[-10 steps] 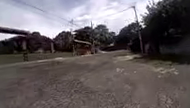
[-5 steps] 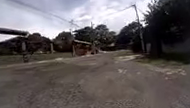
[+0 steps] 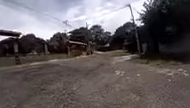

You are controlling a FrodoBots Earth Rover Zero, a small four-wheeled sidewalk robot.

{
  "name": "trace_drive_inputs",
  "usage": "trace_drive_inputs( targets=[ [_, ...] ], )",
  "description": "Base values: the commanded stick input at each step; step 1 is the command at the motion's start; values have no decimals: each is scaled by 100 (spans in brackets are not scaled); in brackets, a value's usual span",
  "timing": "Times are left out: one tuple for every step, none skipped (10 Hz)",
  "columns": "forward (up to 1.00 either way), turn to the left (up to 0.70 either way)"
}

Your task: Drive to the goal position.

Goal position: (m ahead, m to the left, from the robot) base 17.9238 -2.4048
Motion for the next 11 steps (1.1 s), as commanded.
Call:
trace_drive_inputs(
  targets=[
    [50, 0],
    [50, 0],
    [50, 0],
    [50, 0],
    [50, 0],
    [50, 0],
    [50, 0],
    [50, 0],
    [50, 0],
    [50, 0],
    [50, 0]
  ],
)
